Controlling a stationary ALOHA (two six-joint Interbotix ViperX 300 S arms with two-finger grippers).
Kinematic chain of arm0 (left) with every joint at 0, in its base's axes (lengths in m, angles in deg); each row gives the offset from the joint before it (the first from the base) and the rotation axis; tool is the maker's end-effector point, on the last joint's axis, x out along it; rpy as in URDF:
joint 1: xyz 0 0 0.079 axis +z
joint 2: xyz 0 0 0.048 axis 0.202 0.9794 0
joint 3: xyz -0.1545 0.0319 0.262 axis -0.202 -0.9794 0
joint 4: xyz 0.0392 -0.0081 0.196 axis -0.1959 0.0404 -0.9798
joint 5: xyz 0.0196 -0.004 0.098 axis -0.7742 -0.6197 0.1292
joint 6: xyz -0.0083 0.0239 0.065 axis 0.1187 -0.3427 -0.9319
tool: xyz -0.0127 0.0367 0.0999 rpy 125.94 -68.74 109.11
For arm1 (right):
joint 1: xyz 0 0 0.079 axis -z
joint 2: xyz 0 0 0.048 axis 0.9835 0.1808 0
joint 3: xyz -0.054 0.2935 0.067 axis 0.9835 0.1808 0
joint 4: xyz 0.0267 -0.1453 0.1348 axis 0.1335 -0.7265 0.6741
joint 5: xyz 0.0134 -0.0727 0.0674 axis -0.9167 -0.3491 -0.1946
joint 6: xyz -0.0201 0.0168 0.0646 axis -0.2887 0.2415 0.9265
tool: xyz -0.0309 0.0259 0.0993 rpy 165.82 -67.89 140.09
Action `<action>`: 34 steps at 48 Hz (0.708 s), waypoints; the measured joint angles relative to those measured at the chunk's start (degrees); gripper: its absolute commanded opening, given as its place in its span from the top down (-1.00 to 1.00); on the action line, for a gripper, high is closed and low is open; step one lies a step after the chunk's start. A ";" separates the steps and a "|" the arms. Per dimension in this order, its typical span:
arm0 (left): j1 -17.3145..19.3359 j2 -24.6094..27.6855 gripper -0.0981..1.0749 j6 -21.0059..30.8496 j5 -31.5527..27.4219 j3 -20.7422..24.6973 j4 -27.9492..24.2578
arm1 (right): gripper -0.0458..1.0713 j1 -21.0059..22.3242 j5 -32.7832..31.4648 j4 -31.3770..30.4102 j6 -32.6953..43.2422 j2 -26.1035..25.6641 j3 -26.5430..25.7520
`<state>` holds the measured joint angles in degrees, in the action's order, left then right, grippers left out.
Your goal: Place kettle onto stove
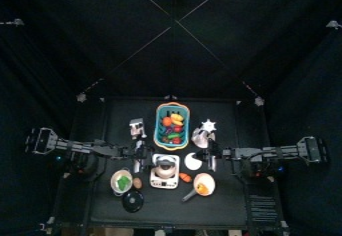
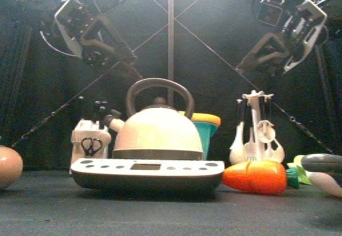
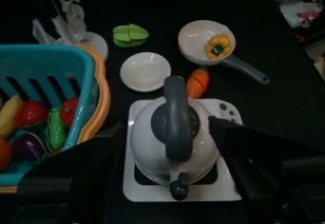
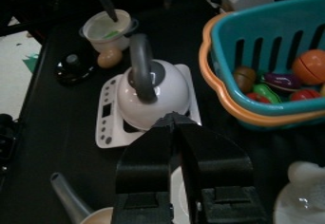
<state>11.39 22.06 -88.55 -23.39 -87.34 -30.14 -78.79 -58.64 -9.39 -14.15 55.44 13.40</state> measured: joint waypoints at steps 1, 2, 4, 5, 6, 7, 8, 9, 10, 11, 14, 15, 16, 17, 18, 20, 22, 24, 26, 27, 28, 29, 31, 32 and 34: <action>0.18 -0.18 -0.90 0.00 0.35 -0.44 0.18 | 0.89 -0.35 0.00 -0.35 0.09 0.53 -0.62; 0.44 -0.35 -0.90 -0.09 0.53 -0.79 0.35 | 0.89 -0.70 0.00 -0.53 0.00 0.97 -1.23; 0.97 -0.53 -0.90 0.00 0.97 -1.49 0.79 | 0.89 -1.41 0.09 -0.97 0.09 2.29 -2.46; 1.23 -0.62 -0.90 0.09 1.14 -1.67 1.05 | 0.89 -1.58 0.09 -1.05 0.00 2.81 -2.90; 1.41 -0.62 -0.90 0.09 1.23 -1.85 1.32 | 0.88 -1.58 0.09 -1.14 0.09 3.43 -3.43; 1.67 -0.70 -0.90 0.09 1.32 -2.02 1.49 | 0.88 -1.58 0.00 -1.32 0.00 4.13 -3.96; 1.85 -0.70 -0.90 0.09 1.41 -2.11 1.67 | 0.88 -1.67 0.09 -1.41 0.09 4.75 -4.39; 2.02 -0.70 -0.90 0.09 1.41 -2.29 1.93 | 0.88 -1.76 0.00 -1.49 0.09 5.71 -4.92; 2.11 -0.70 -0.90 0.09 1.49 -2.37 2.11 | 0.88 -1.85 0.00 -1.67 0.00 6.33 -5.27; 2.20 -0.70 -0.90 0.09 1.49 -2.64 2.37 | 0.88 -1.93 0.00 -1.76 0.00 6.94 -5.63; 2.29 -0.70 -0.90 0.09 1.49 -3.25 3.16 | 0.88 -2.02 0.00 -2.11 0.00 8.70 -6.68; 2.29 -0.70 -0.90 0.09 1.58 -3.43 3.43 | 0.88 -2.02 0.00 -2.29 0.09 9.23 -6.86; 2.29 -0.70 -0.90 0.09 1.67 -3.60 3.69 | 0.88 -2.02 0.00 -2.46 0.00 9.76 -7.12; 2.29 -0.70 -0.90 0.18 1.58 -3.78 4.04 | 0.88 -2.11 0.00 -2.64 0.00 10.20 -7.47; 2.29 -0.70 -0.90 0.18 1.67 -3.87 4.13 | 0.88 -2.02 0.00 -2.81 0.09 10.72 -7.65; 2.20 -0.70 -0.90 0.18 1.85 -4.31 5.01 | 0.88 -2.20 0.00 -2.90 0.00 11.51 -8.26; 2.20 -0.70 -0.90 0.18 1.93 -4.57 5.98 | 0.88 -2.29 0.00 -2.99 0.09 12.48 -8.88; 2.20 -0.70 -0.90 0.18 2.02 -4.75 6.94 | 0.88 -2.81 0.00 -3.16 0.00 13.54 -9.58; 2.11 -0.70 -0.90 0.18 2.02 -4.92 7.73 | 0.88 -3.25 0.00 -3.25 0.00 14.24 -10.20; 2.11 -0.79 -0.90 0.18 2.02 -5.01 7.91 | 0.88 -3.60 0.00 -3.25 0.09 14.59 -10.46; 2.11 -0.70 -0.90 0.18 2.02 -5.01 8.17 | 0.88 -3.78 -0.09 -3.34 0.00 14.94 -10.72; 2.11 -0.70 -0.90 0.18 2.02 -5.10 8.26 | 0.88 -3.96 -0.09 -3.34 0.00 15.29 -10.90; 2.11 -0.70 -0.90 0.18 2.11 -5.10 8.44 | 0.88 -4.39 -0.18 -3.25 0.09 15.73 -11.25; 2.11 -0.70 -0.90 0.18 2.11 -5.01 8.44 | 0.88 -4.66 -0.26 -3.34 0.00 16.00 -11.34; 2.11 -0.79 -0.90 0.18 2.11 -5.10 8.53 | 0.88 -5.27 -0.44 -3.25 0.09 16.35 -11.60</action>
